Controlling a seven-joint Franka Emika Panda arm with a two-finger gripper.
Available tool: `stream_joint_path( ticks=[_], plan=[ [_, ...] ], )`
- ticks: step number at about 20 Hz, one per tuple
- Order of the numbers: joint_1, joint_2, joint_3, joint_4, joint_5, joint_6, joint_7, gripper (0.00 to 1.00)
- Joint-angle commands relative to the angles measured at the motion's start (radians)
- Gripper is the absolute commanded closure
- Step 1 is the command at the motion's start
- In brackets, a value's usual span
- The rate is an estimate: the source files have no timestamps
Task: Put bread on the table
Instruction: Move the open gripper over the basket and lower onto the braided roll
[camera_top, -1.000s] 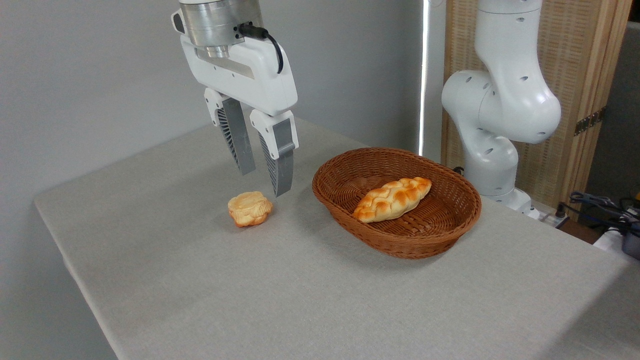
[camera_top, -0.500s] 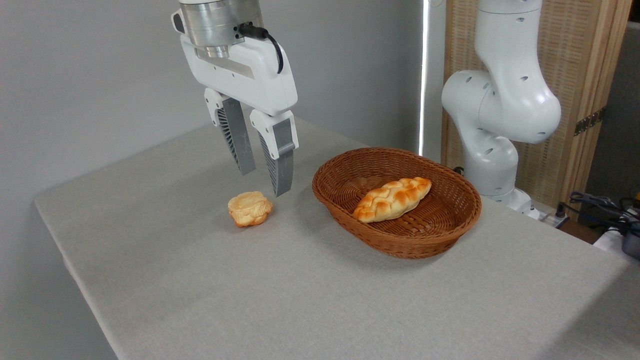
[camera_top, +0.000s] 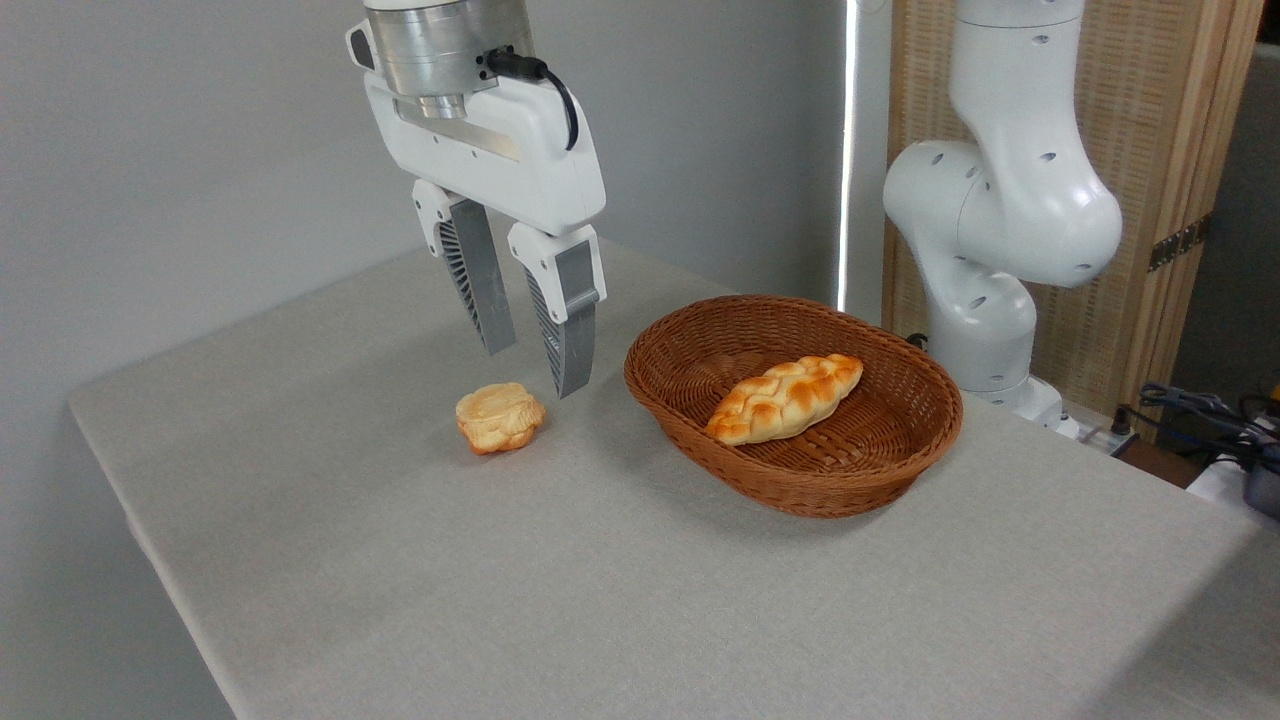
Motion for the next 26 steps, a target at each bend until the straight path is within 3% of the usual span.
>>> stream_joint_path(
  ticks=[1, 4, 9, 12, 20, 26],
  plan=[
    [-0.008, -0.006, 0.004, 0.001, -0.014, -0.016, 0.01, 0.0],
    [-0.011, -0.032, 0.001, -0.02, -0.022, -0.015, 0.015, 0.0],
    [-0.037, -0.173, 0.004, -0.2, -0.046, -0.002, 0.021, 0.0],
    [-0.082, -0.277, 0.007, -0.332, -0.045, 0.001, 0.024, 0.0],
    [-0.091, -0.573, 0.009, -0.733, -0.043, 0.051, 0.096, 0.0],
    [-0.105, -0.612, 0.007, -0.858, -0.045, 0.056, 0.131, 0.0]
  ],
)
